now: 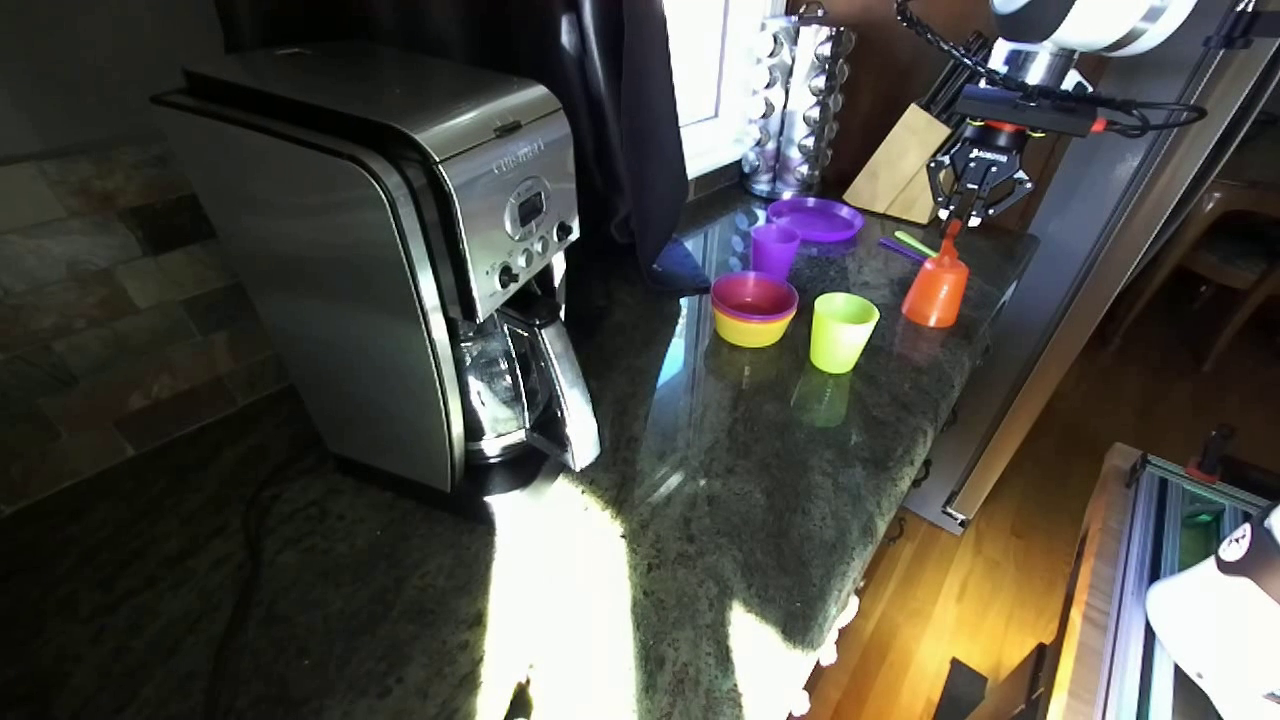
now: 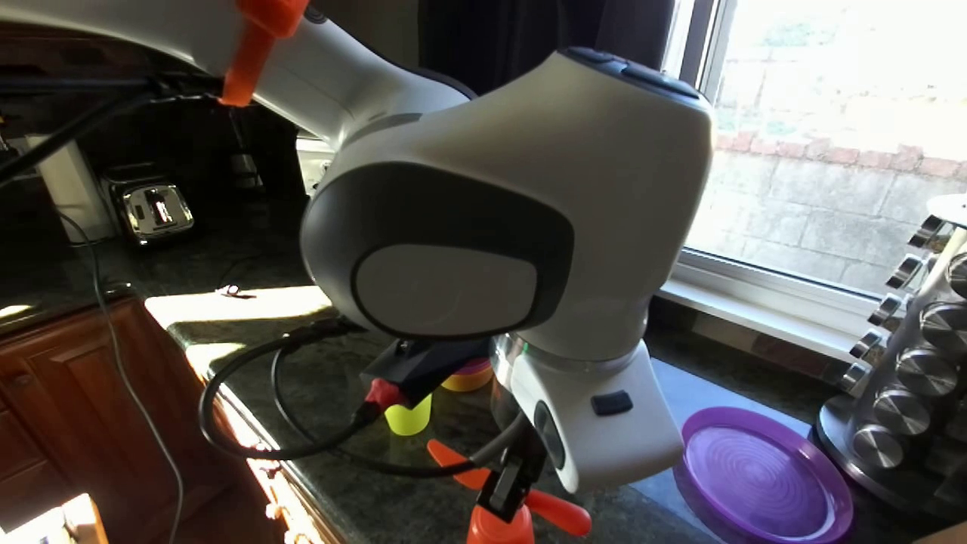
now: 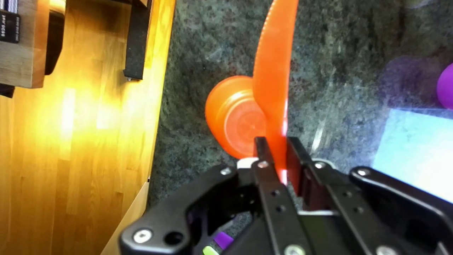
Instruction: Place the orange cup upside down then put the smaller cup on top
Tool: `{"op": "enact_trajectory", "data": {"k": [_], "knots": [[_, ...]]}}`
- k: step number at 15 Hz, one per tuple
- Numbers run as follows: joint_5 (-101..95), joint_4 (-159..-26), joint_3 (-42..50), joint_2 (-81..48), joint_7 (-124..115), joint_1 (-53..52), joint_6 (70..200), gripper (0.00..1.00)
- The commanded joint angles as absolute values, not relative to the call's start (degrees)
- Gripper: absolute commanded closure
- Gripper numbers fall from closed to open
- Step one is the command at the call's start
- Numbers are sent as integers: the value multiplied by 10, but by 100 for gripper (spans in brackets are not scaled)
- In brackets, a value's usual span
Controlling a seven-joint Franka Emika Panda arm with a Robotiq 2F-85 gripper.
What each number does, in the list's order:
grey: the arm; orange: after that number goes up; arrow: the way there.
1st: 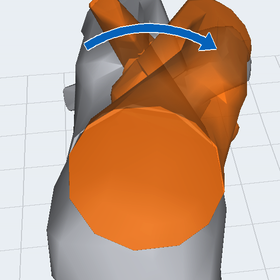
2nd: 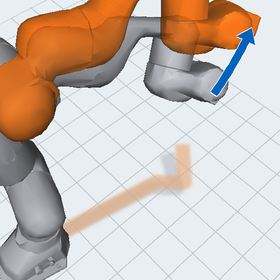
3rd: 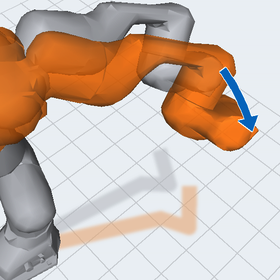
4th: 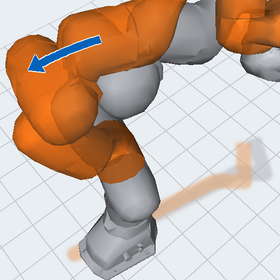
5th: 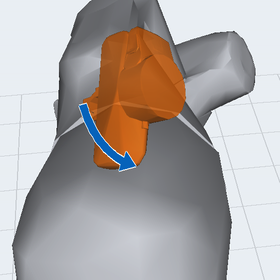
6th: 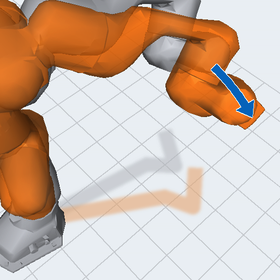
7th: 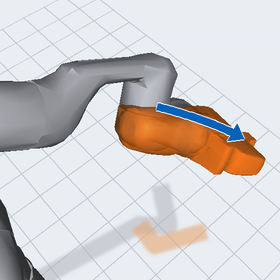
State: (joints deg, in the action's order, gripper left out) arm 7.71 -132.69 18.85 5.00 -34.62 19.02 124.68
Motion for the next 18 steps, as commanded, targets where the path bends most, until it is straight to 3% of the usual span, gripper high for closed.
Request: {"op": "enact_trajectory", "data": {"k": [1,18], "knots": [[70,-1341,185,57,-359,196,1257,96],[72,-1330,187,27,-383,197,1247,96]]}}
